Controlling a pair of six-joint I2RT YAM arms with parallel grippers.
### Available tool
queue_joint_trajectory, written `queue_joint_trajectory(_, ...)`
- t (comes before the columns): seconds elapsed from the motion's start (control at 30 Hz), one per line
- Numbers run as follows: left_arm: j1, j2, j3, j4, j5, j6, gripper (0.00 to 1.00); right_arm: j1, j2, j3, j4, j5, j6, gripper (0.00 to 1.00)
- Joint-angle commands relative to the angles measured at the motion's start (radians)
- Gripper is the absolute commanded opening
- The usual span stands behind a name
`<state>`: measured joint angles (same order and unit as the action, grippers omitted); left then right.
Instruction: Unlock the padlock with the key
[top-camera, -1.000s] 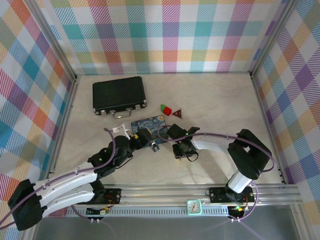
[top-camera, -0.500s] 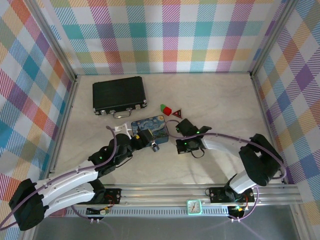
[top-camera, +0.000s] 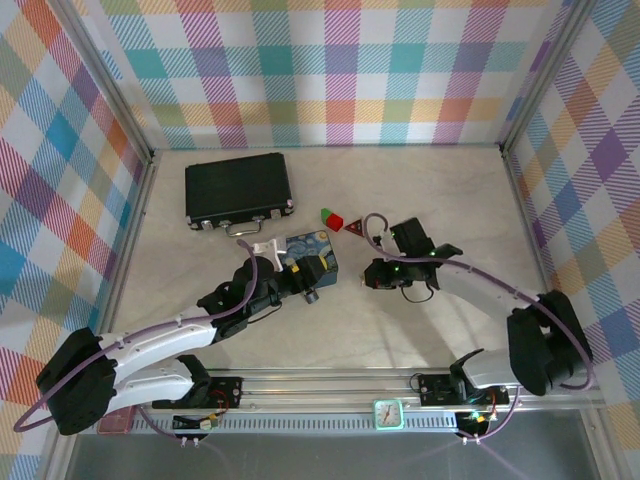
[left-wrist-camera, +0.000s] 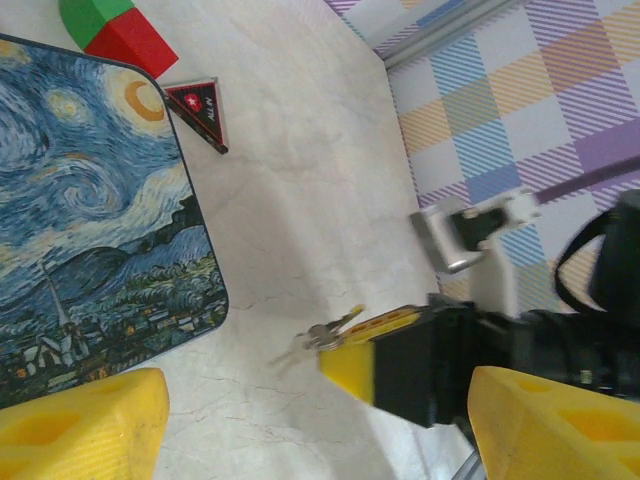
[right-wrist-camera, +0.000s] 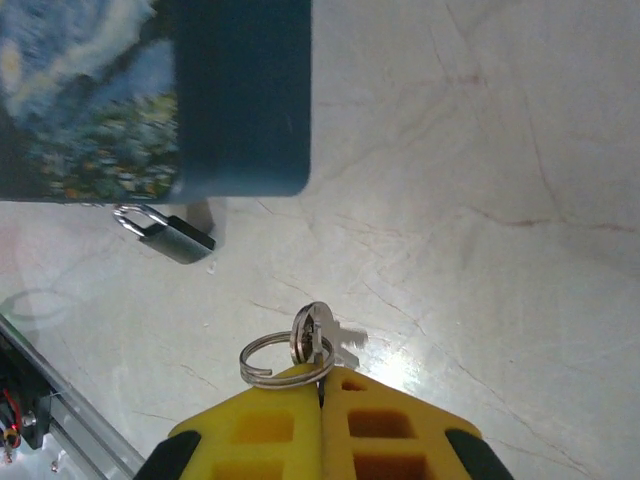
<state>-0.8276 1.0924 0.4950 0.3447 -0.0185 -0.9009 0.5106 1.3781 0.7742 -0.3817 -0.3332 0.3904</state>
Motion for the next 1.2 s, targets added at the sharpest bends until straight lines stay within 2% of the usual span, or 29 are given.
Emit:
queue_joint_trajectory(0.0,0.002,0.002,0.037,0.030,0.000,0.011,0.78,-0.003,0.064,-0.049,-0.036,0.014,0.064,0.01)
queue_joint_trajectory(0.1,0.004,-0.002,0.040,0.008,-0.008,0.016,0.79,0.000,0.071,-0.048,-0.110,0.100,0.091,0.28)
queue_joint_trajectory(0.2,0.005,-0.018,0.041,-0.022,-0.028,0.028,0.80,0.002,0.010,-0.038,-0.168,0.195,0.088,0.37)
queue_joint_trajectory(0.33,0.008,-0.047,0.049,-0.071,-0.072,0.046,0.81,0.020,-0.015,0.012,-0.205,0.248,0.080,0.39)
queue_joint_trajectory(0.43,0.011,-0.065,0.055,-0.105,-0.104,0.052,0.81,0.048,0.027,0.042,-0.211,0.288,0.081,0.40)
queue_joint_trajectory(0.53,0.014,-0.078,0.050,-0.117,-0.119,0.050,0.81,0.069,0.075,0.062,-0.230,0.382,0.083,0.40)
queue_joint_trajectory(0.77,0.016,-0.095,0.042,-0.133,-0.126,0.044,0.82,0.072,0.135,0.061,-0.222,0.483,0.128,0.39)
queue_joint_trajectory(1.03,0.017,-0.096,0.043,-0.128,-0.130,0.041,0.82,0.072,0.208,0.039,-0.169,0.459,0.177,0.40)
queue_joint_trajectory(1.17,0.017,-0.105,0.041,-0.136,-0.132,0.041,0.82,0.085,0.192,0.021,-0.163,0.432,0.197,0.42)
